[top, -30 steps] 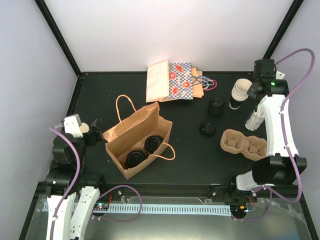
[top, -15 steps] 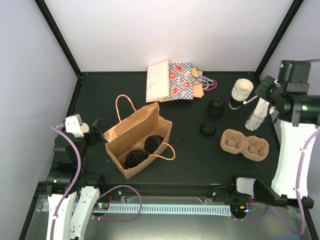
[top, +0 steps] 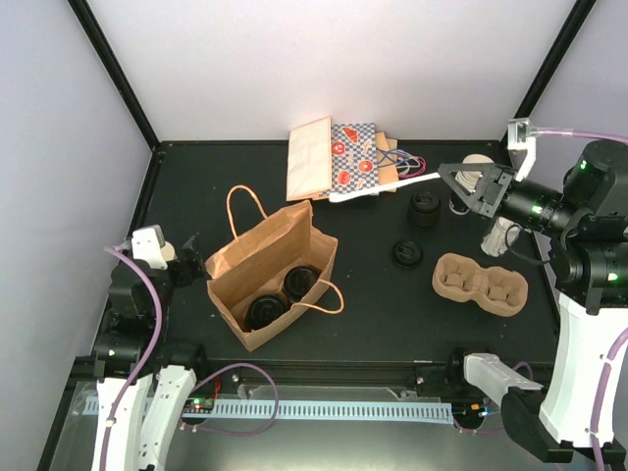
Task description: Pack the takeout coffee
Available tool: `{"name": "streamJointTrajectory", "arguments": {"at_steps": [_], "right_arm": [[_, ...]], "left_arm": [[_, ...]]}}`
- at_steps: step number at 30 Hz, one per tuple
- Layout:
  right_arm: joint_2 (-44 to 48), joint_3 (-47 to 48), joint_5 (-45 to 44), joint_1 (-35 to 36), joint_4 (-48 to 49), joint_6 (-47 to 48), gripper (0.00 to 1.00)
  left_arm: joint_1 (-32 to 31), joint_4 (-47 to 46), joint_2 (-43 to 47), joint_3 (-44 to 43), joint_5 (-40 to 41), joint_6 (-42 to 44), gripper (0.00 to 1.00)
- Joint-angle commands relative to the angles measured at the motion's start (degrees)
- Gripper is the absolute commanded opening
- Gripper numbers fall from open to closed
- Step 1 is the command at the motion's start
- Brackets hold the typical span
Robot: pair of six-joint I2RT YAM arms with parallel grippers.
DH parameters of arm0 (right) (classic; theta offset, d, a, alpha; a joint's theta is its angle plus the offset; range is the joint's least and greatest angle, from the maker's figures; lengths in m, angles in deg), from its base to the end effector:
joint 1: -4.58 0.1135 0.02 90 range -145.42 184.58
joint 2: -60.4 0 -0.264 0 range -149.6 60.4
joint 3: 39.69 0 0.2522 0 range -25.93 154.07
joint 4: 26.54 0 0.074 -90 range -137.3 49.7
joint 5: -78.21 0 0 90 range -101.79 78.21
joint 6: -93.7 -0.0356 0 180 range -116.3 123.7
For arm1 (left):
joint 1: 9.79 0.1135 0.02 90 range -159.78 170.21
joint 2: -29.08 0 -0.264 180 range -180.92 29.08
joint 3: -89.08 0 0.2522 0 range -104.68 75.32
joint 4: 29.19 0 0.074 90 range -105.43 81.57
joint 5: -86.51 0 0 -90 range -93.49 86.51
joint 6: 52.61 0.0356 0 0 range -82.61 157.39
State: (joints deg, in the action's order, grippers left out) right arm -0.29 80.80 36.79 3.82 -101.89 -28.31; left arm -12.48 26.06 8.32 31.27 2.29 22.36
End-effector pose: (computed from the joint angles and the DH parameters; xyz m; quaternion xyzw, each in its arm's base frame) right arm 0.1120 0.0252 0.5355 -0.0340 0.7665 0.4640 0.4428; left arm 0.0785 -0.0001 0.3249 -0.1163 0.8011 -0.0498 0.5849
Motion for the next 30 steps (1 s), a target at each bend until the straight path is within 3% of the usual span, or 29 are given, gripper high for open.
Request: {"name": "streamJointTrajectory", "arguments": {"at_steps": [1,8,14,27,28,29,30], "right_arm": [[-0.15,-0.51,12.38,3.74,9.28,-3.74,0.01],[-0.77,-7.63,12.07,12.31,13.48,-3.45,0.02],[0.36,-15.65,10.00,14.14,19.95,-5.02,0.02],[-8.30,-9.54,-0.97,26.01,15.83,0.00,0.03],[-9.27,-8.66,-1.22,26.90,15.08,0.63,0.07],[-10.14,-7.80,-1.36,27.80,14.34,1.28,0.19],[-10.91,-6.99,-1.42,28.57,13.53,2.10,0.41]], "left_arm": [[0.15,-2.03,-0.14,0.12,-0.34,0.61,0.99],[0.28,-2.14,-0.76,0.29,-0.29,0.73,0.99],[0.28,-2.25,-0.70,0.52,0.04,0.87,0.99],[0.33,-2.14,-0.67,0.68,0.58,0.88,0.99],[0.37,-2.18,-0.62,0.68,0.74,0.88,0.99],[0.35,-2.19,-0.56,0.72,0.80,0.88,0.99],[0.44,-2.18,-0.46,0.72,0.85,0.90,0.99]]}}
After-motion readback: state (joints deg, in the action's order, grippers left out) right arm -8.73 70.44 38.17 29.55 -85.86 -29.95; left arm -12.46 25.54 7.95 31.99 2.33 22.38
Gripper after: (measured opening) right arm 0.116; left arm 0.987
